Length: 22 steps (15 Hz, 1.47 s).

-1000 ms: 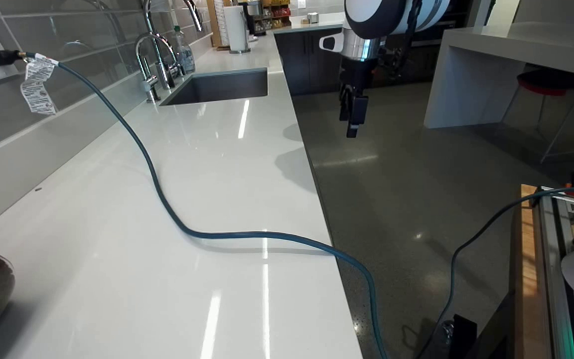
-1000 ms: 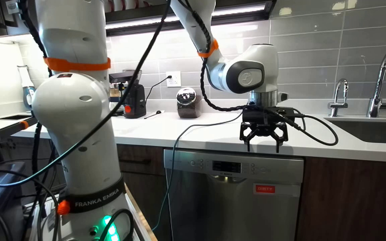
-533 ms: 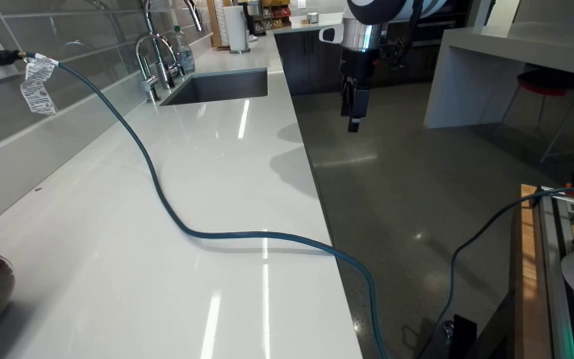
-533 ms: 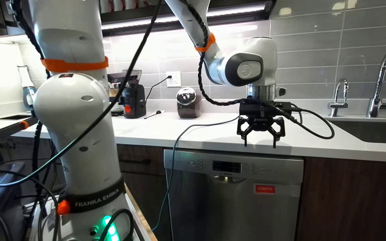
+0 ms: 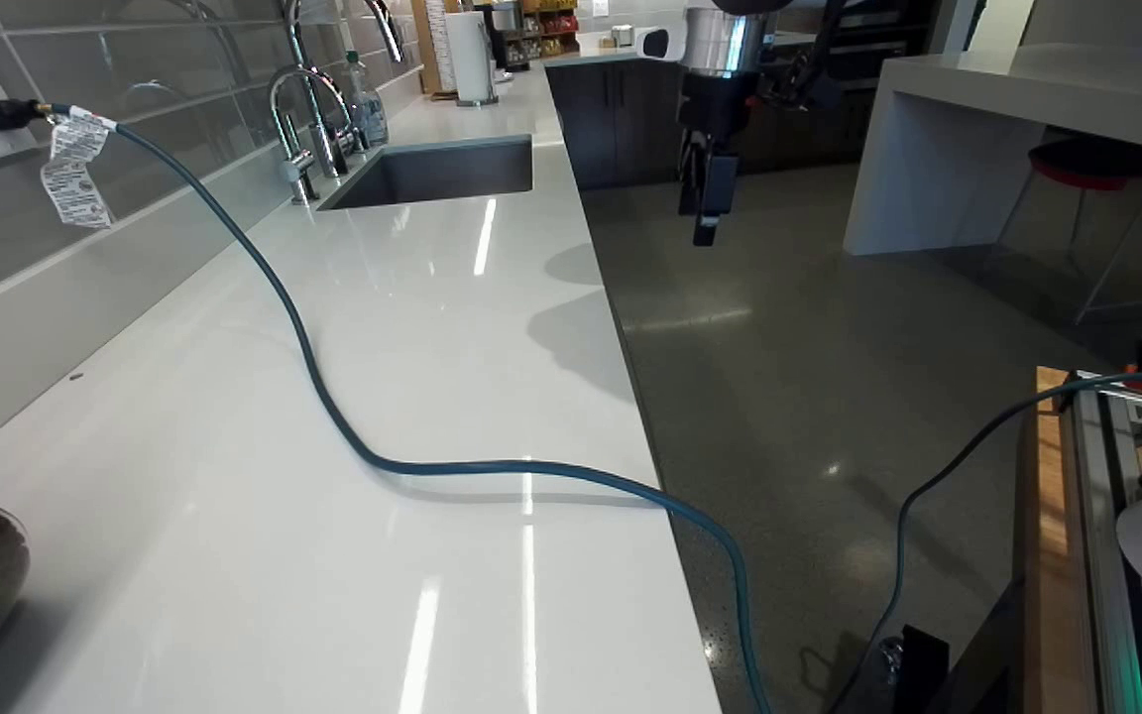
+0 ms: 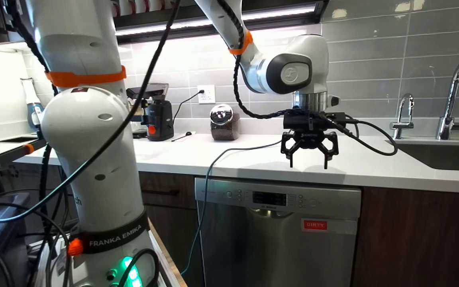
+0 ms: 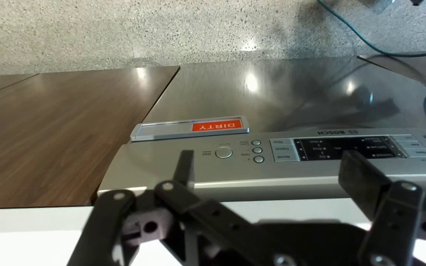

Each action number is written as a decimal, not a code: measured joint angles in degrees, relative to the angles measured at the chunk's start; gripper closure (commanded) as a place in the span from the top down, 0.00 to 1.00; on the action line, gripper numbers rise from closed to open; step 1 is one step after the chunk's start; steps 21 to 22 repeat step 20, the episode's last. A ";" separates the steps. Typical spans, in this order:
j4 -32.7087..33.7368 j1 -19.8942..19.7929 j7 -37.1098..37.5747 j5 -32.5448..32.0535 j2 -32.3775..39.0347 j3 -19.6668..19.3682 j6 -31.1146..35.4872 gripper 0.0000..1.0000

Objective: Press the bottom right button of the washing machine

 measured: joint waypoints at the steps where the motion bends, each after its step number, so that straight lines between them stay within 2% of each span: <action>1: -0.06 0.07 0.04 -0.09 -0.28 -0.08 0.00 1.00; 22: -0.68 0.38 0.23 -0.34 -0.99 -0.37 0.00 1.00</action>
